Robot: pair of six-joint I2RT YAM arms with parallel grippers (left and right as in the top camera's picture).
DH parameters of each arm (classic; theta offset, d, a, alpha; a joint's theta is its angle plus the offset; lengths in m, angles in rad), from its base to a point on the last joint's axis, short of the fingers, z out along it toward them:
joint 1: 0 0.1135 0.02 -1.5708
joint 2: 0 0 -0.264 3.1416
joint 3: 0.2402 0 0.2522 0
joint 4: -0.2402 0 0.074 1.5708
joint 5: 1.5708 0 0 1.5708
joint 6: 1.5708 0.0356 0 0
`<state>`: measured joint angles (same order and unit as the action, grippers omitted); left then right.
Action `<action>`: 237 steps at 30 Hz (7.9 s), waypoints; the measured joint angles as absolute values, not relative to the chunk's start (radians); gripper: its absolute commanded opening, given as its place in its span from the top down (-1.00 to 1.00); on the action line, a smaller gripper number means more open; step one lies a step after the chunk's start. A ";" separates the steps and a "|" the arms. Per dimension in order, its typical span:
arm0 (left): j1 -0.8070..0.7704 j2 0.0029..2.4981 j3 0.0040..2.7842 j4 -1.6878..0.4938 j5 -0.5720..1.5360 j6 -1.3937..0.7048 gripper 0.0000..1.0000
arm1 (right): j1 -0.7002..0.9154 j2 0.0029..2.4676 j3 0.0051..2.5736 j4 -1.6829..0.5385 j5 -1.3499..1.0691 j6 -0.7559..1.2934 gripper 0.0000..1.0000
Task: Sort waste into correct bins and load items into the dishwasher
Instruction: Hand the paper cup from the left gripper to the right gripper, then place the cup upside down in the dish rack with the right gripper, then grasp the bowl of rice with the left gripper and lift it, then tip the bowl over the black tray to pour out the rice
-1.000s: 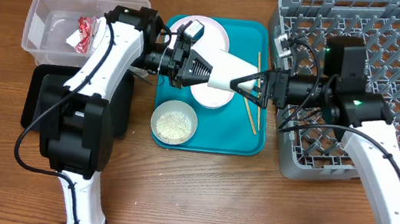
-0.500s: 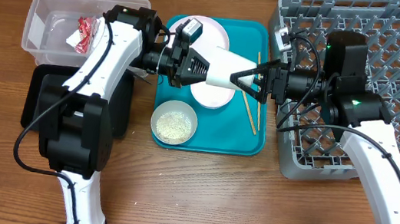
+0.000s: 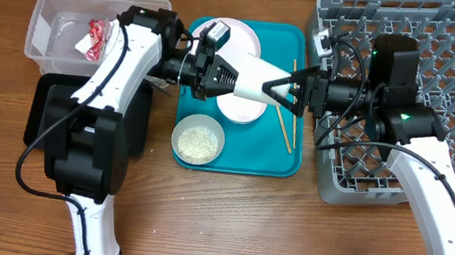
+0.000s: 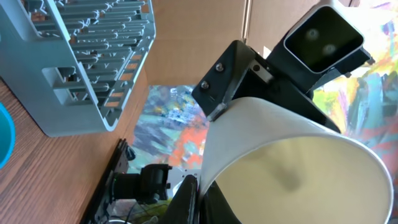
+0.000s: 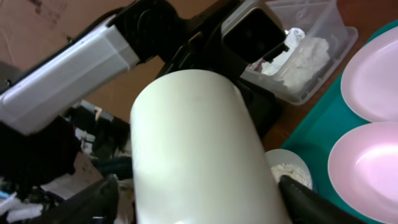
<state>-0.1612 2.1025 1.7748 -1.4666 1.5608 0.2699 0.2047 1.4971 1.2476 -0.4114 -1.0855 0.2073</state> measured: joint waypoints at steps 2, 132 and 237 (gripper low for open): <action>-0.161 2.103 1.775 -1.467 1.560 0.270 0.92 | 0.205 1.497 1.248 -0.412 -1.090 0.207 -0.77; -0.595 1.865 1.253 -0.894 -0.059 -0.311 0.92 | -0.006 1.626 1.727 -1.478 -0.038 0.313 -1.00; 0.633 1.912 1.378 -1.359 1.297 0.337 0.92 | -0.006 1.626 1.727 -1.520 -0.037 0.287 -1.00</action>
<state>0.6331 1.9118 1.3781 -1.3586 1.2968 0.3374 -0.0059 1.6264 1.7271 -1.5196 -0.0372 0.2874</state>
